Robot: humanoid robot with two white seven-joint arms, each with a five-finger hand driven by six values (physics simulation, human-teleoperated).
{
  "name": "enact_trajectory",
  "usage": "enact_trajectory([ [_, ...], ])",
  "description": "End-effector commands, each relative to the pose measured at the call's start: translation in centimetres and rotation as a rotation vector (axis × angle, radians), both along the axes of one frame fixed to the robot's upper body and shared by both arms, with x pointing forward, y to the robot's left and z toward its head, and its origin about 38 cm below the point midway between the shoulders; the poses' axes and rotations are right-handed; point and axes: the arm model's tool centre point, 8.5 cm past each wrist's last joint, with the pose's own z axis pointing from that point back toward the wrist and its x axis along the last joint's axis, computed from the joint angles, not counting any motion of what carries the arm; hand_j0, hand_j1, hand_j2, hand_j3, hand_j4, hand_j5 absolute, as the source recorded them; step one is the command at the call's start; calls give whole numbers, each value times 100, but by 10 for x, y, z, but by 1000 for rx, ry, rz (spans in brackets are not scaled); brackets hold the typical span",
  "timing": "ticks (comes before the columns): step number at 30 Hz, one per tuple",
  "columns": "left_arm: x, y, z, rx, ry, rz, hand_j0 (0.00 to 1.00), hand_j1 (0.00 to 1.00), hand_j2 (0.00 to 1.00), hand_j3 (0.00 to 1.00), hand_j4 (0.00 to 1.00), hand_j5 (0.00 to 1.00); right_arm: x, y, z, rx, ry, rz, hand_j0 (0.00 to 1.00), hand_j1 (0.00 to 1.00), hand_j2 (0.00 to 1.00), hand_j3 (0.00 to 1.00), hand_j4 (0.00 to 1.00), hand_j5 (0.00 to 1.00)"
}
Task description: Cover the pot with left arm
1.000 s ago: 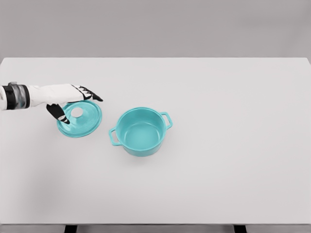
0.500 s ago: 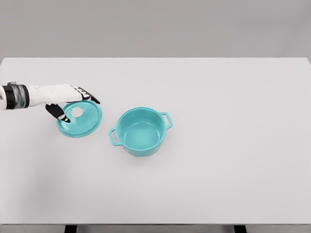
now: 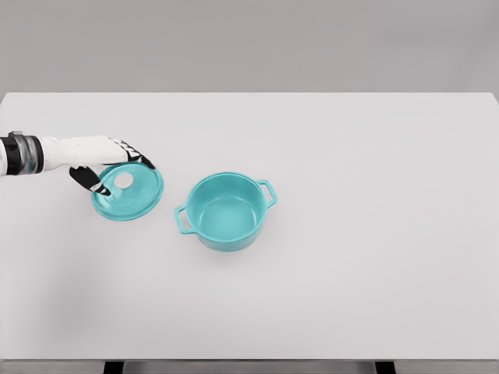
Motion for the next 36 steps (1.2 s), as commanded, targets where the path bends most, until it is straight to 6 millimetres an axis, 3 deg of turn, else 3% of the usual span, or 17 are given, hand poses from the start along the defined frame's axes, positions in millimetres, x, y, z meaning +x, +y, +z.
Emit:
enact_trajectory([
  [1, 1, 2, 0, -5, 2, 9, 84, 84, 84, 84, 84, 84, 0, 0, 0, 1, -1, 1, 100, 100, 100, 100, 100, 100],
  [3, 0, 2, -1, -4, 3, 9, 78, 78, 78, 78, 78, 78, 0, 0, 0, 1, -1, 1, 100, 100, 100, 100, 100, 100],
  [13, -3, 0, -10, 2, 26, 2, 69, 69, 69, 69, 69, 69, 0, 0, 0, 0, 2, 0, 100, 100, 100, 100, 100, 100],
  [18, -3, 1, -10, -13, 31, 9, 53, 53, 53, 53, 53, 53, 0, 0, 0, 1, -1, 1, 100, 100, 100, 100, 100, 100],
  [25, -3, 3, -11, -11, 34, 15, 47, 47, 47, 47, 47, 47, 0, 0, 0, 0, 2, 0, 100, 100, 100, 100, 100, 100],
  [29, -13, -8, 10, -25, -5, -51, 41, 41, 41, 41, 41, 41, 0, 0, 0, 0, 0, 0, 100, 100, 100, 100, 100, 100],
  [36, -25, -21, 43, -46, -62, -132, 41, 41, 41, 41, 41, 41, 1, 0, 0, 1, -3, 1, 100, 100, 100, 100, 100, 100],
])
